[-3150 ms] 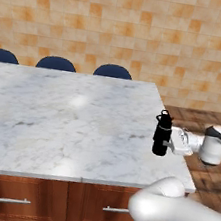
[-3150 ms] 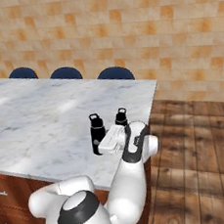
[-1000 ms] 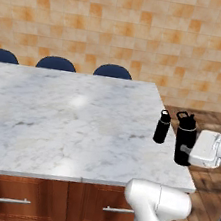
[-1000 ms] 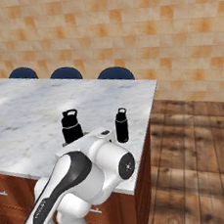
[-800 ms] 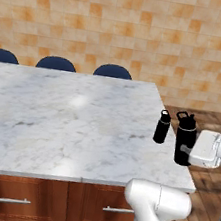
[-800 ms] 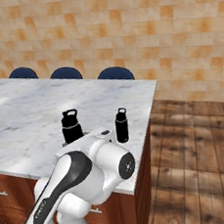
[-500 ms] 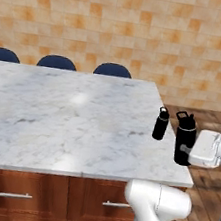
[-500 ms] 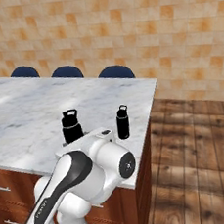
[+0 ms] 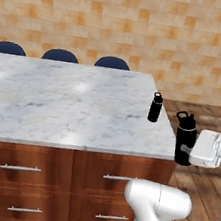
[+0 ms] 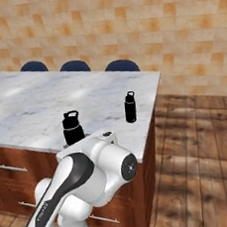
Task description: Pick the water bottle, water bottle, bottled drink from the counter and place them in the open cabinet.
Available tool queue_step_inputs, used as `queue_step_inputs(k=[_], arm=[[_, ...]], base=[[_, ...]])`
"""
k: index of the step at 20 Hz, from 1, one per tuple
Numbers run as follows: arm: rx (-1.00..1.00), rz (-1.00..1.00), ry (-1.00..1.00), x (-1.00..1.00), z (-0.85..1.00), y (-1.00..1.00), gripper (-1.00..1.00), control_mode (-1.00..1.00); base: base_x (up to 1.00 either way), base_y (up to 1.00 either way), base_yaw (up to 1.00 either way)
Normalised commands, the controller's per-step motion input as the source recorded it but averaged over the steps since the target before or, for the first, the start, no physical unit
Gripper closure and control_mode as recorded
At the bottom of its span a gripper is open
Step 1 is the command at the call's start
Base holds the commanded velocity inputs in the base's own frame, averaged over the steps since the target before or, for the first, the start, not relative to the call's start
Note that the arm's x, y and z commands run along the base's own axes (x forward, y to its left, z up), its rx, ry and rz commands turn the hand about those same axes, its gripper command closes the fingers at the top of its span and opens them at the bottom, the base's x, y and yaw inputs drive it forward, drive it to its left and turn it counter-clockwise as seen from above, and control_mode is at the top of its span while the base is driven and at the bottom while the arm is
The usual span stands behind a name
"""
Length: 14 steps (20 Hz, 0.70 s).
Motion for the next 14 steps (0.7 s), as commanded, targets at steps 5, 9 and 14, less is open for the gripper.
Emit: queue_step_inputs(k=[5, 9, 14], arm=[[0.00, 0.00, 0.00, 0.00, 0.00, 0.00, 1.00, 1.00], [0.00, 0.00, 0.00, 0.00, 0.00, 0.00, 1.00, 1.00], [0.00, 0.00, 0.00, 0.00, 0.00, 0.00, 1.00, 1.00]], base=[[-0.78, -0.07, 0.00], [-0.37, 0.02, -0.47], [0.00, 0.09, -0.99]])
